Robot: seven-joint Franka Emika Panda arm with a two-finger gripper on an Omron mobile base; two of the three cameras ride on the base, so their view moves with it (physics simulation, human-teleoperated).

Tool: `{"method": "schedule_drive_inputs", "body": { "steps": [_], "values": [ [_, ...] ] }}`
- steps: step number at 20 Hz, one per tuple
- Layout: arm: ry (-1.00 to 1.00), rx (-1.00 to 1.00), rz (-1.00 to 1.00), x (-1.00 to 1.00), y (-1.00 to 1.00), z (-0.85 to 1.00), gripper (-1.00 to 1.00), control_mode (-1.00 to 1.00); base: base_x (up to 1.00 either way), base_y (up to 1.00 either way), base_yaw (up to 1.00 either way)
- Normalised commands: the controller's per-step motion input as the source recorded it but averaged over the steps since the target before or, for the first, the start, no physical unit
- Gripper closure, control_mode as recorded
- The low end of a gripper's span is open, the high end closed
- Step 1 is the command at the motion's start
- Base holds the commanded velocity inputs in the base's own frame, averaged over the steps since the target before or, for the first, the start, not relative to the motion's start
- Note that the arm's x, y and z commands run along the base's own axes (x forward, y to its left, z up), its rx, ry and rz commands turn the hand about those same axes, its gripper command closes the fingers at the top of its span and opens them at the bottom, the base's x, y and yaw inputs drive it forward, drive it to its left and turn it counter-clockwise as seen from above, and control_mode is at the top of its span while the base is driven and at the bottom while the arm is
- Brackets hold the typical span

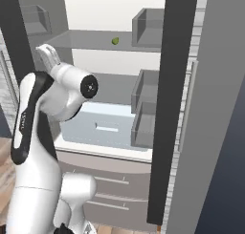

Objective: There is a bowl on the dining counter. Grab a lemon wedge from the fridge and place it in the bowl. Then get the liquor bottle and glass cup from the cabinet and place them next to the bowl.

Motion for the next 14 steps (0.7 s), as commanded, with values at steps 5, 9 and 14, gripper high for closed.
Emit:
{"method": "schedule_drive_inputs", "body": {
  "steps": [5, 9, 14],
  "values": [
    [0.14, 0.0, 0.32, 0.81, 0.27, -0.16, -1.0, -1.0, 0.0, 0.0, 0.0],
    [0.08, 0.0, 0.19, 0.49, 0.41, -0.11, -1.0, -1.0, 0.0, 0.0, 0.0],
    [0.03, 0.0, 0.16, 0.12, 0.56, -0.1, -1.0, -1.0, 0.0, 0.0, 0.0]
  ]
}}
